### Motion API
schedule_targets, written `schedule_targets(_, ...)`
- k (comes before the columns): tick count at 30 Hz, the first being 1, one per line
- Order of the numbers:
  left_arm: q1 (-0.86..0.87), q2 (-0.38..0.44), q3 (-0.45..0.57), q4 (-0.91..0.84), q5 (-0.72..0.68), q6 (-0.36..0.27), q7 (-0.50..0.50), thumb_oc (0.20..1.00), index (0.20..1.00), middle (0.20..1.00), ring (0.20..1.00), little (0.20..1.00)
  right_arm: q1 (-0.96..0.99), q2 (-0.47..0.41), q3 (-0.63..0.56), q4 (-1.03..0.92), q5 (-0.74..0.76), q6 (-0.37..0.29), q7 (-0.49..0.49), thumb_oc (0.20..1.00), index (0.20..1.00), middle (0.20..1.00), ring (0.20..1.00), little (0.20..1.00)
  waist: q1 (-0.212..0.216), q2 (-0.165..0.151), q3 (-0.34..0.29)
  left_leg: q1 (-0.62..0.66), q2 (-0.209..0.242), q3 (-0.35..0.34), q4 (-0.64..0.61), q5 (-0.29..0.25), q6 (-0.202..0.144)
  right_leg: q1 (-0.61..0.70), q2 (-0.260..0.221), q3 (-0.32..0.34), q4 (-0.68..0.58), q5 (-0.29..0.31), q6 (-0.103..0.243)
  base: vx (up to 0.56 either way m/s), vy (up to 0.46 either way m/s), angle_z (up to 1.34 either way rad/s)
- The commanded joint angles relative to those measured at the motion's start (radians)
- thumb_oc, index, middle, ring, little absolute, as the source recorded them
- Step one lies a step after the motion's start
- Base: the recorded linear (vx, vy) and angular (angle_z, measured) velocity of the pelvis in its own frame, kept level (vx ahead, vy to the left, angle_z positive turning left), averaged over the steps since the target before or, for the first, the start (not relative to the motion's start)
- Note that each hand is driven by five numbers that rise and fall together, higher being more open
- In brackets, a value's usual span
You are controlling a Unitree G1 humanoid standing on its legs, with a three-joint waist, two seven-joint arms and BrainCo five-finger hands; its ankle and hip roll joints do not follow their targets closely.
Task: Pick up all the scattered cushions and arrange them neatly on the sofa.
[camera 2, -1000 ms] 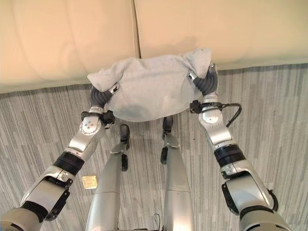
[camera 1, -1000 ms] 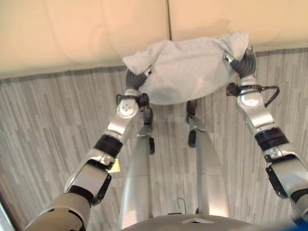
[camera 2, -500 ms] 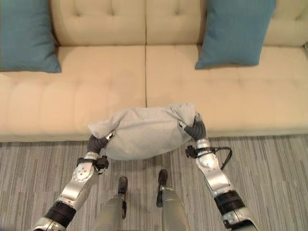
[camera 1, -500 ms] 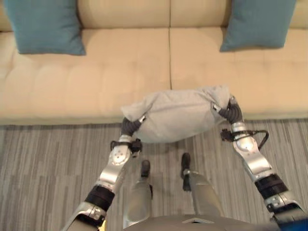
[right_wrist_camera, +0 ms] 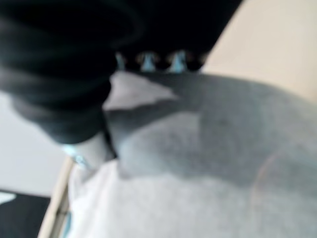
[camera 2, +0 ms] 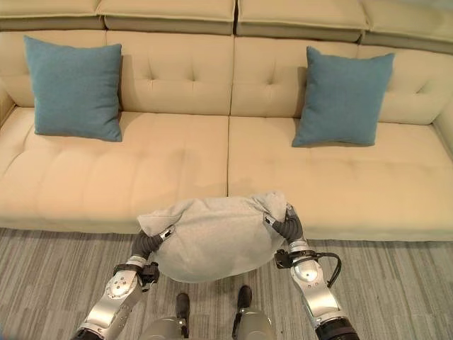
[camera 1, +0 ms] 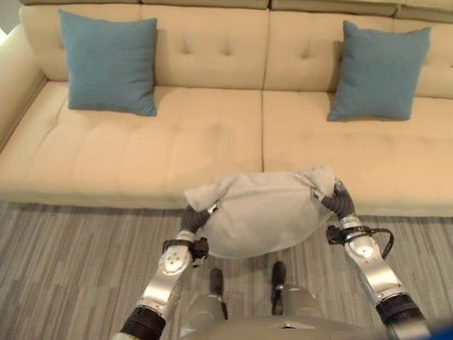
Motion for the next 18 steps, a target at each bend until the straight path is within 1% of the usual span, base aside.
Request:
schedule_targets(1,-0.019,0.059,0.103,-0.141,0.017,-0.066,0.009,0.200,0.200,0.200,0.200,0.200,-0.050,-0.003,-0.066,-0.068,-0.007,-0.051,-0.017,0.200,0.200,0.200,0.200,0.200,0.008,-0.003,-0.013,0.038,-0.005,0.065,0.031,-0.079,0.009,0.014,0.017,0.032,0.139,-0.013,0.110,0.10,0.116,-0.40)
schedule_targets(2,-0.019,0.058,0.105,-0.140,0.020,-0.066,0.011,0.200,0.200,0.200,0.200,0.200,-0.052,0.000,-0.066,-0.066,-0.008,-0.053,-0.015,0.200,0.200,0.200,0.200,0.200,0.006,-0.004,-0.014,0.055,-0.008,0.068,0.022,-0.082,0.011,-0.002,0.024,0.030,0.136,-0.016,0.105,0.13,0.080,-0.42)
schedule_targets(4,-0.024,0.057,0.110,-0.137,0.018,-0.066,0.009,0.200,0.200,0.200,0.200,0.200,-0.055,-0.003,-0.067,-0.066,-0.004,-0.052,-0.012,0.200,0.200,0.200,0.200,0.200,-0.001,-0.007,-0.016,0.080,-0.020,0.061,0.003,-0.086,0.013,-0.033,0.053,0.032,0.091,-0.021,0.093,0.12,0.035,-0.30)
schedule_targets(5,-0.023,0.057,0.110,-0.137,0.018,-0.066,0.009,0.200,0.200,0.200,0.200,0.200,-0.055,-0.003,-0.067,-0.066,-0.004,-0.052,-0.012,0.200,0.200,0.200,0.200,0.200,-0.001,-0.006,-0.016,0.083,-0.018,0.060,0.001,-0.087,0.013,-0.030,0.054,0.031,0.089,-0.021,0.092,0.18,0.011,-0.21)
schedule_targets(6,-0.032,0.051,0.109,-0.135,0.022,-0.062,0.012,0.200,0.200,0.200,0.200,0.200,-0.049,-0.005,-0.071,-0.067,0.002,-0.053,-0.012,0.200,0.200,0.200,0.200,0.200,-0.012,-0.013,-0.014,0.105,-0.035,0.049,-0.011,-0.093,0.016,-0.057,0.074,0.026,0.002,0.003,0.086,0.12,0.003,-0.14)
schedule_targets(7,-0.032,0.051,0.109,-0.135,0.022,-0.062,0.012,0.200,0.200,0.200,0.200,0.200,-0.049,-0.005,-0.071,-0.068,0.002,-0.053,-0.012,0.200,0.200,0.200,0.200,0.200,-0.012,-0.013,-0.013,0.106,-0.035,0.048,-0.011,-0.093,0.016,-0.056,0.074,0.025,0.001,0.004,0.086,0.19,-0.007,0.01)
schedule_targets(8,-0.040,0.049,0.109,-0.133,0.024,-0.063,0.013,0.200,0.200,0.200,0.200,0.200,-0.046,-0.008,-0.073,-0.067,0.002,-0.051,-0.011,0.200,0.200,0.200,0.200,0.200,-0.019,-0.016,-0.012,0.117,-0.043,0.038,-0.016,-0.098,0.015,-0.069,0.075,0.015,-0.043,0.021,0.089,0.12,-0.017,0.11)
schedule_targets(9,-0.050,0.046,0.109,-0.131,0.024,-0.065,0.012,0.200,0.200,0.200,0.200,0.200,-0.044,-0.010,-0.073,-0.066,0.001,-0.051,-0.012,0.200,0.200,0.200,0.200,0.200,-0.025,-0.018,-0.012,0.124,-0.049,0.032,-0.019,-0.102,0.012,-0.072,0.078,0.014,-0.070,0.025,0.094,0.18,-0.029,0.29)
schedule_targets(10,-0.055,0.042,0.106,-0.130,0.024,-0.069,0.008,0.200,0.200,0.200,0.200,0.200,-0.034,-0.011,-0.078,-0.070,0.001,-0.050,-0.010,0.200,0.200,0.200,0.200,0.200,-0.031,-0.019,-0.014,0.133,-0.055,0.023,-0.021,-0.107,0.011,-0.057,0.083,0.019,-0.098,0.027,0.093,0.18,-0.034,0.40)
schedule_targets(11,-0.058,0.033,0.100,-0.128,0.023,-0.068,0.004,0.200,0.200,0.200,0.200,0.200,-0.017,-0.012,-0.084,-0.073,0.000,-0.053,-0.009,0.200,0.200,0.200,0.200,0.200,-0.034,-0.023,-0.021,0.137,-0.062,0.015,-0.017,-0.115,0.009,-0.041,0.087,0.033,-0.107,0.027,0.084,0.27,-0.083,0.70)
schedule_targets(12,-0.054,0.013,0.090,-0.126,0.015,-0.069,-0.002,0.200,0.200,0.200,0.200,0.200,0.016,-0.023,-0.101,-0.084,-0.007,-0.053,-0.007,0.200,0.200,0.200,0.200,0.200,-0.049,-0.019,-0.032,0.141,-0.057,0.005,0.015,-0.143,-0.007,-0.011,0.106,0.054,-0.100,0.013,0.066,0.19,-0.073,0.83)
schedule_targets(13,-0.054,0.013,0.090,-0.126,0.015,-0.069,-0.002,0.200,0.200,0.200,0.200,0.200,0.016,-0.023,-0.101,-0.085,-0.007,-0.053,-0.007,0.200,0.200,0.200,0.200,0.200,-0.050,-0.021,-0.033,0.137,-0.059,0.004,0.016,-0.139,-0.007,-0.013,0.103,0.054,-0.102,0.016,0.066,0.25,-0.127,0.89)
schedule_targets(14,-0.051,0.000,0.076,-0.127,0.004,-0.066,-0.007,0.200,0.200,0.200,0.200,0.200,0.042,-0.035,-0.111,-0.093,-0.004,-0.055,-0.005,0.200,0.200,0.200,0.200,0.200,-0.058,-0.026,-0.038,0.120,-0.052,0.006,0.102,-0.146,-0.034,0.022,0.105,0.056,-0.110,0.006,0.047,0.11,-0.074,0.50)
schedule_targets(15,-0.051,0.000,0.075,-0.127,0.004,-0.066,-0.007,0.200,0.200,0.200,0.200,0.200,0.043,-0.036,-0.112,-0.094,-0.004,-0.055,-0.005,0.200,0.200,0.200,0.200,0.200,-0.061,-0.024,-0.038,0.114,-0.050,0.003,0.115,-0.152,-0.035,0.024,0.106,0.053,-0.111,0.006,0.046,0.22,-0.187,0.36)
schedule_targets(16,-0.060,-0.004,0.066,-0.127,-0.001,-0.066,-0.012,0.200,0.200,0.200,0.200,0.200,0.063,-0.052,-0.127,-0.100,0.009,-0.053,0.000,0.200,0.200,0.200,0.200,0.200,-0.065,-0.043,-0.033,0.040,-0.022,0.000,0.296,-0.098,-0.081,0.060,0.106,0.063,-0.122,-0.005,0.023,0.12,-0.154,0.34)
schedule_targets(17,-0.063,-0.007,0.062,-0.129,-0.006,-0.066,-0.012,0.200,0.200,0.200,0.200,0.200,0.061,-0.062,-0.124,-0.101,0.014,-0.054,-0.002,0.200,0.200,0.200,0.200,0.200,-0.060,-0.047,-0.027,-0.013,-0.016,-0.014,0.392,-0.071,-0.094,0.074,0.109,0.060,-0.127,-0.011,0.007,0.12,-0.153,0.46)
schedule_targets(18,-0.064,-0.007,0.062,-0.129,-0.006,-0.066,-0.012,0.200,0.200,0.200,0.200,0.200,0.061,-0.062,-0.124,-0.100,0.015,-0.055,-0.002,0.200,0.200,0.200,0.200,0.200,-0.061,-0.045,-0.027,-0.021,-0.013,-0.017,0.403,-0.075,-0.095,0.072,0.111,0.057,-0.127,-0.010,0.005,0.08,-0.093,0.50)
